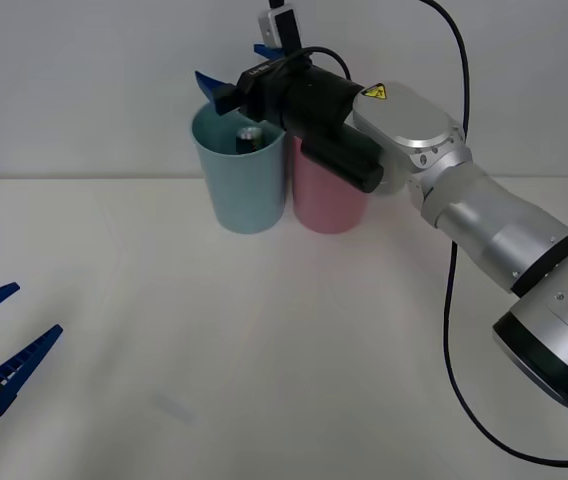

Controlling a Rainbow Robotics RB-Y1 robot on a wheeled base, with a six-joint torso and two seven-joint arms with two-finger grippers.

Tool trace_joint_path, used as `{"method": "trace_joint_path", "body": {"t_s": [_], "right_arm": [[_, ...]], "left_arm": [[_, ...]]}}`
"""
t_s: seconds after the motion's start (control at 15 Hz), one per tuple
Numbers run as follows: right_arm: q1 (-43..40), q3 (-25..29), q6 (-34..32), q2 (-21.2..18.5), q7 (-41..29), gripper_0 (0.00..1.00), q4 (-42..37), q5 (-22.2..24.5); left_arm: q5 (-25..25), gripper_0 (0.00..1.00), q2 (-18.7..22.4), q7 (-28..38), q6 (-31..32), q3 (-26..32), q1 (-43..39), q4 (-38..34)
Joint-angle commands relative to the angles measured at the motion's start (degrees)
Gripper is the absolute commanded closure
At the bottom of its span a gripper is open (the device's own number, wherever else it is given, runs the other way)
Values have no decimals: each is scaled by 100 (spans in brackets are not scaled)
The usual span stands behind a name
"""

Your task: Grasp the object on the table and drop it into the matching bin: aluminum can to the light blue bin, PET bottle to the pink bin.

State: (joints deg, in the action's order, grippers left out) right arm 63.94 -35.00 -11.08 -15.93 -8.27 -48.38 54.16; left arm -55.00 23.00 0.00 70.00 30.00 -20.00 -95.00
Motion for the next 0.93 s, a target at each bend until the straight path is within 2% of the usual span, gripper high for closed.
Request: {"method": "trace_joint_path", "body": {"t_s": [0.07, 0.27, 0.67, 0.93], "right_arm": [[-207, 2, -79, -226, 1, 0, -418, -72], [-752, 2, -175, -648, -34, 0, -1297, -81], [-1982, 11, -545, -1826, -8, 0, -3125, -230], [-3169, 292, -738, -2863, 115, 0, -4549, -555]], "left_arm": [[0, 0, 0, 0, 0, 0, 0, 0], [0, 0, 0, 0, 0, 0, 0, 0], [0, 0, 0, 0, 0, 0, 0, 0], [0, 0, 0, 0, 0, 0, 0, 0]]}}
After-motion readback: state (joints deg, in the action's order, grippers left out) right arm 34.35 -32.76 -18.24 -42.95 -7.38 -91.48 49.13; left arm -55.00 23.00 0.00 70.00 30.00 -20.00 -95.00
